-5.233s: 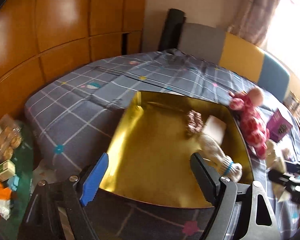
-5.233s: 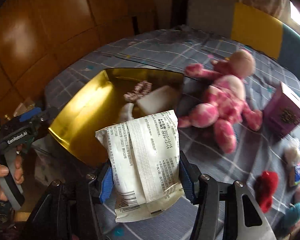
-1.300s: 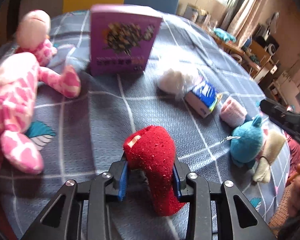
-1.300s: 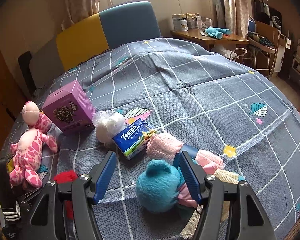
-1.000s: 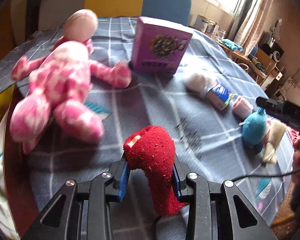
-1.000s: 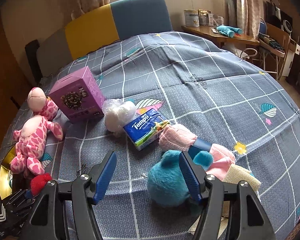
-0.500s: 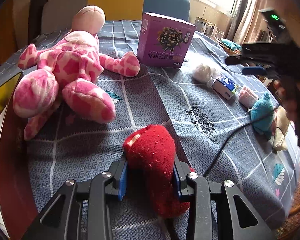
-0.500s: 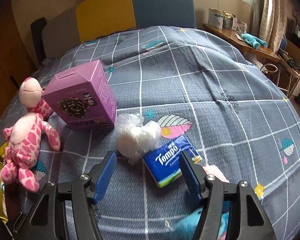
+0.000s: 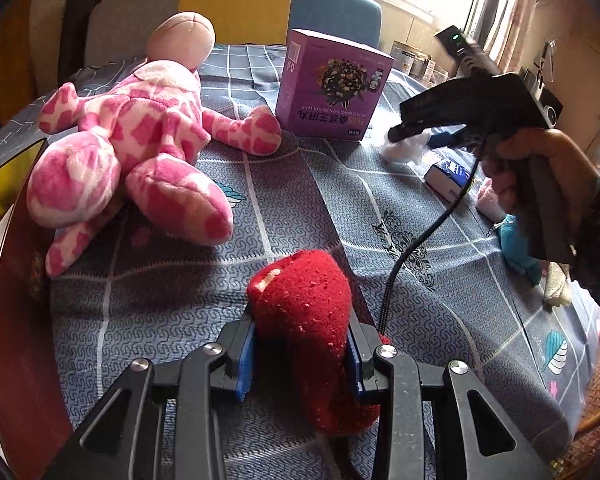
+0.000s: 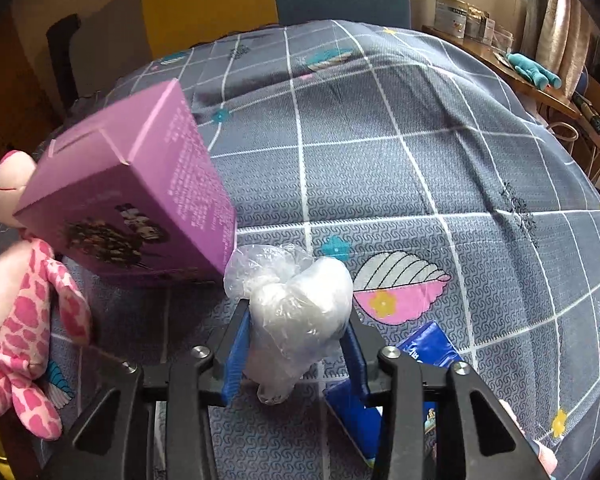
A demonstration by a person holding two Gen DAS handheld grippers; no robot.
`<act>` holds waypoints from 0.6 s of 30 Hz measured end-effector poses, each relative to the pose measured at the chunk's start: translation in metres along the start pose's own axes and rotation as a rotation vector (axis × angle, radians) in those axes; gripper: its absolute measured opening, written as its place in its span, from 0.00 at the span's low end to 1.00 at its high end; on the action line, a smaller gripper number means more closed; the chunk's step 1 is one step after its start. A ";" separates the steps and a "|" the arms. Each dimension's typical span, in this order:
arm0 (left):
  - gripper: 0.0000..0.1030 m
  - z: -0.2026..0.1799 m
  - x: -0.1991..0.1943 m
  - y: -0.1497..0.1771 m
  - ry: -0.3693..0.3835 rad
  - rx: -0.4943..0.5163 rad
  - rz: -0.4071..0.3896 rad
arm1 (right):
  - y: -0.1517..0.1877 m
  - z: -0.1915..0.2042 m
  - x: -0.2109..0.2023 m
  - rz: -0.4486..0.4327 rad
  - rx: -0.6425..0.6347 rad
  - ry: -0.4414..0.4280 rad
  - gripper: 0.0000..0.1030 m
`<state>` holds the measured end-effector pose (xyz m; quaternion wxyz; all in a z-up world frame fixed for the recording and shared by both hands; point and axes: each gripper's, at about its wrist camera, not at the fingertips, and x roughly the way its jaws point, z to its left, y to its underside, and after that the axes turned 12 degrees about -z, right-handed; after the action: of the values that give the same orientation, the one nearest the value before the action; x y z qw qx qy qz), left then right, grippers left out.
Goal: Organize soft objects
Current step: 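Grasp the plastic-wrapped white cotton ball with the right gripper, then carry the red sock into the gold box and open the left gripper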
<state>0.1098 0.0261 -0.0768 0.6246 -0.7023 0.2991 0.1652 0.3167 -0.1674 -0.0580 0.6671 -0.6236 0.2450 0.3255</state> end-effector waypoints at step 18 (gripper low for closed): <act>0.35 -0.002 -0.001 0.000 -0.006 0.006 -0.004 | 0.113 -0.004 -0.075 0.154 -0.006 -0.200 0.38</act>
<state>0.1087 0.0246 -0.0764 0.6280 -0.7005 0.2961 0.1652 0.1836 -0.1794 -0.0796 0.6594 -0.5695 0.2235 0.4369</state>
